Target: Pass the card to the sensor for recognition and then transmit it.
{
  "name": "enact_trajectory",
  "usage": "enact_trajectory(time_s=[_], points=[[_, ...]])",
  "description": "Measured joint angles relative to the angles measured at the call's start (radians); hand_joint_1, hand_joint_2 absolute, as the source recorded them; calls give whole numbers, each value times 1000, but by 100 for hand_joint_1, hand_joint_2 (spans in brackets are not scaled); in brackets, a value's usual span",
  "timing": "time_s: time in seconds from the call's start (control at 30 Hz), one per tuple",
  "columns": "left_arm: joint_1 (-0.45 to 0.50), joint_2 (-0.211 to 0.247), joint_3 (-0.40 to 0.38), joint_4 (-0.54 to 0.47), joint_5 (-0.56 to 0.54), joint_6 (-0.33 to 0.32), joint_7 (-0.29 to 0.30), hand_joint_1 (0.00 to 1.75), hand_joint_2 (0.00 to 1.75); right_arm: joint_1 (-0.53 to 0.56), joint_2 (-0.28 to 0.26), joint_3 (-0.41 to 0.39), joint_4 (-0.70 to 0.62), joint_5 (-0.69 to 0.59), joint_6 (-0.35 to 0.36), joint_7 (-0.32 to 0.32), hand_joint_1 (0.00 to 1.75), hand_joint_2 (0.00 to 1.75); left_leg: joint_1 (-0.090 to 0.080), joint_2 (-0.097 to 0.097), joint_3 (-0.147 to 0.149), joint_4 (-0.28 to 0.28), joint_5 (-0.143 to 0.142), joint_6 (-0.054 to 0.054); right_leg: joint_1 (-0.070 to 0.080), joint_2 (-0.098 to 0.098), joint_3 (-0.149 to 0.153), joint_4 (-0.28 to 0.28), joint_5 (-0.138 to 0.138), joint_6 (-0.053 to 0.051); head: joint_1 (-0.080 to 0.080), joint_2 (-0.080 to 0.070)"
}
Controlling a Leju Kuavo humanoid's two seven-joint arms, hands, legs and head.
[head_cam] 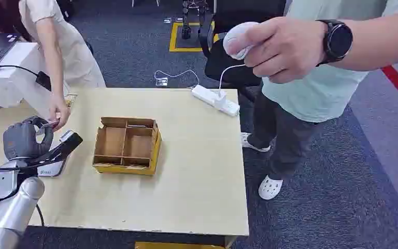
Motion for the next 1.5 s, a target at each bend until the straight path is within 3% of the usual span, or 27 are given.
enact_trajectory(time_s=[0.5,0.6,0.83,1.3,1.5], points=[[9,0,0,6,-9,0,-18,175,175,0,0,-6,0,3,1,0,0,175,0,0,0,0,0,0,0,0,0,0,0,0,0,0],[8,0,0,16,-62,8,23,175,175,0,0,-6,0,6,1,1,0,175,0,0,0,0,0,0,0,0,0,0,0,0,0,0],[-12,2,-3,122,-317,82,168,175,175,0,0,-8,0,13,1,5,0,175,0,0,0,0,0,0,0,0,0,0,0,0,0,0],[-24,2,-8,281,-425,90,240,175,175,0,0,-14,0,18,0,7,0,175,0,0,0,0,0,0,0,0,0,0,0,0,0,0],[-14,0,-8,336,-445,42,256,175,175,0,0,-15,0,19,0,7,0,175,0,0,0,0,0,0,0,0,0,0,0,0,0,0]])
